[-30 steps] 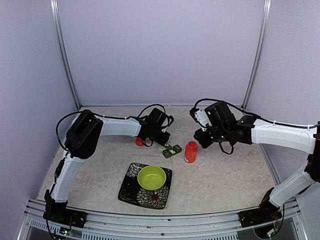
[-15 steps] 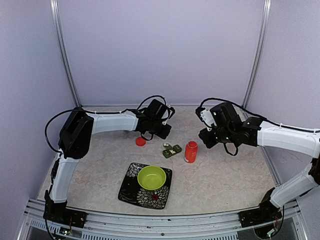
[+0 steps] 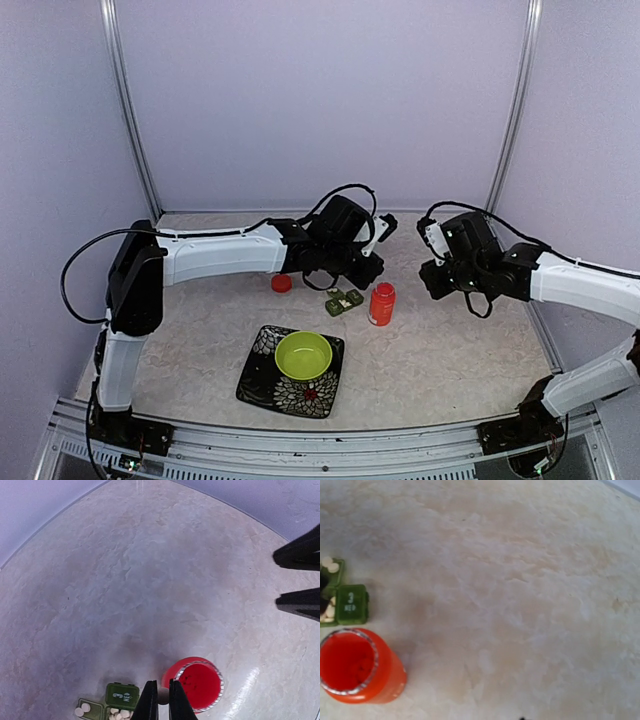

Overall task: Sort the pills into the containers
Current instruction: Place the pill in the pill bottle.

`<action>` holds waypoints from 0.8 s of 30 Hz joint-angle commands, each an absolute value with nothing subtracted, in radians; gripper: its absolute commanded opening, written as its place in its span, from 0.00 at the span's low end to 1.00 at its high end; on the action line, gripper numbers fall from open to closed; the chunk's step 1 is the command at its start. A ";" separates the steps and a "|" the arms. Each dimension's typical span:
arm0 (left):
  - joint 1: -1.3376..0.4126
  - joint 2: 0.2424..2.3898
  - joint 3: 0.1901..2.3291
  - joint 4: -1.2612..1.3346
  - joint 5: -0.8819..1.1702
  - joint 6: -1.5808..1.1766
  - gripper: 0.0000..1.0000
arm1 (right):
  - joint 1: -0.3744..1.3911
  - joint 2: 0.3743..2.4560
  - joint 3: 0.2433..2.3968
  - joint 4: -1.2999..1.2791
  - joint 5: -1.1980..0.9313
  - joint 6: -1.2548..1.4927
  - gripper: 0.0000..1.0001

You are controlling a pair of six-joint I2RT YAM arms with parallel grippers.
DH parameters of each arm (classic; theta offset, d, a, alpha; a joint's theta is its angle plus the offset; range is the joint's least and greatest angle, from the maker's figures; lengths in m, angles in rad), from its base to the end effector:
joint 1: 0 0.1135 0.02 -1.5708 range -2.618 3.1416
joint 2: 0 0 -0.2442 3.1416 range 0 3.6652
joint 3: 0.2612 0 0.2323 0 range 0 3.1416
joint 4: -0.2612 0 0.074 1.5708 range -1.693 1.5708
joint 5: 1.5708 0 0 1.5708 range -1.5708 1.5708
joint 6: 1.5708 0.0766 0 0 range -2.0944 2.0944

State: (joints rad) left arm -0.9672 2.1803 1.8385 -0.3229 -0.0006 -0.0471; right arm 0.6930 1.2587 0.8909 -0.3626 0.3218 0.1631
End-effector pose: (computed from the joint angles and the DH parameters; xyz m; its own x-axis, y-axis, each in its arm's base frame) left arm 0.2894 -0.4198 0.2021 -0.3885 0.4805 -0.7862 0.8056 0.5913 -0.0367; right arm 0.2349 0.1636 0.2233 -0.5754 -0.2776 -0.7693 -0.3358 0.9379 -0.0872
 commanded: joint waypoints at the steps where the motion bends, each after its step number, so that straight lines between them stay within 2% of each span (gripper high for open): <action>1: -0.996 2.142 1.869 -0.314 0.040 -0.057 0.07 | 0.675 1.221 0.866 -0.371 0.345 0.196 0.34; 20: -1.011 2.228 1.907 -0.347 0.075 -0.066 0.08 | 0.664 1.186 0.860 -0.379 0.357 0.186 0.34; 24: -1.011 2.231 1.904 -0.355 0.072 -0.063 0.11 | 0.661 1.188 0.862 -0.379 0.357 0.182 0.34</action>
State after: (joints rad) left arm -1.0058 2.2173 1.8767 -0.3389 0.0654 -0.0620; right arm 0.6769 1.2057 0.8680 -0.3717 0.3428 0.1806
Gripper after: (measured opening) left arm 0.094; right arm 0.344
